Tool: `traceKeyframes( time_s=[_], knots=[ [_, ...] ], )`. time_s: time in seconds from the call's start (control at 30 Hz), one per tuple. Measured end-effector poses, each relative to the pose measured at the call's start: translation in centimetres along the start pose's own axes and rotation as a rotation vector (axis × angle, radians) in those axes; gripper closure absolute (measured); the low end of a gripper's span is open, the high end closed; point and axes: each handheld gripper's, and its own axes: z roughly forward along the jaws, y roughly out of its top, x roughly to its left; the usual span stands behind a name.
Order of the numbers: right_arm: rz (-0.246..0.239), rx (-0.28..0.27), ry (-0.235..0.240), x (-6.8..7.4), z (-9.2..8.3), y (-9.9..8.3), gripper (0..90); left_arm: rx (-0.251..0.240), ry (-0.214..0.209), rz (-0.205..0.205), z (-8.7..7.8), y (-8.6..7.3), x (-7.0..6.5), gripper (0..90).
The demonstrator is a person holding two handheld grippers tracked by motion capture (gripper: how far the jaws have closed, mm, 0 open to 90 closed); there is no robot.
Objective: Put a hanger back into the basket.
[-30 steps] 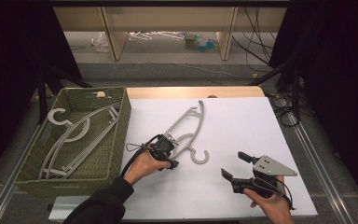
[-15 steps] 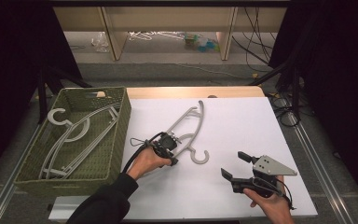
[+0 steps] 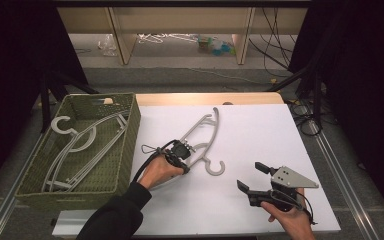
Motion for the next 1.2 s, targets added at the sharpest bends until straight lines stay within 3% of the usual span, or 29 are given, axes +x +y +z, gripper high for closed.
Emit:
traceKeyframes(
  time_s=[0.13, 0.2, 0.3, 0.4, 0.47, 0.5, 0.63, 0.73, 0.8, 1.0, 1.2],
  knots=[
    [0.009, -0.006, -0.002, -0.1, 0.1, -0.1, 16.0, -0.028, 0.002, -0.001, 0.0, -0.1, -0.2, 81.2],
    [-0.014, -0.023, -0.011, -0.3, 0.1, -0.1, 16.0, -0.041, -0.017, 0.002, -0.3, -0.2, 0.0, 81.2],
    [0.016, -0.018, 0.008, -0.2, 0.1, -0.2, 16.0, -0.091, -0.041, -0.037, -0.8, -0.3, 0.0, 81.3],
    [0.007, -0.007, -0.004, -0.2, 0.0, -0.2, 16.0, -0.109, -0.062, -0.048, -1.6, -0.6, -0.1, 81.3],
    [0.016, -0.017, 0.005, -0.2, 0.1, -0.2, 15.9, -0.117, -0.082, -0.048, -2.2, -0.8, -0.1, 81.3],
    [0.008, 0.008, -0.007, -0.3, -0.2, -0.1, 16.0, -0.122, -0.084, -0.038, -2.5, -0.8, 0.0, 81.3],
    [0.011, 0.008, -0.008, -0.3, -0.2, -0.2, 16.0, -0.151, -0.114, -0.055, -3.5, -1.4, 0.4, 81.3],
    [0.009, -0.034, -0.006, -0.4, 0.0, -0.2, 15.9, -0.167, -0.140, -0.052, -4.2, -1.9, 0.6, 81.3],
    [0.012, -0.006, -0.013, -0.4, -0.2, -0.2, 15.9, -0.190, -0.156, -0.060, -4.7, -2.2, 0.5, 81.3],
    [0.012, -0.015, -0.016, -1.0, -0.3, -0.2, 15.9, -0.240, -0.199, -0.060, -5.6, -3.1, -0.8, 81.3],
    [0.005, 0.006, -0.043, -2.2, -0.5, -0.4, 16.6, -0.273, -0.275, -0.047, -7.0, -4.6, -2.4, 81.3]
  ],
)
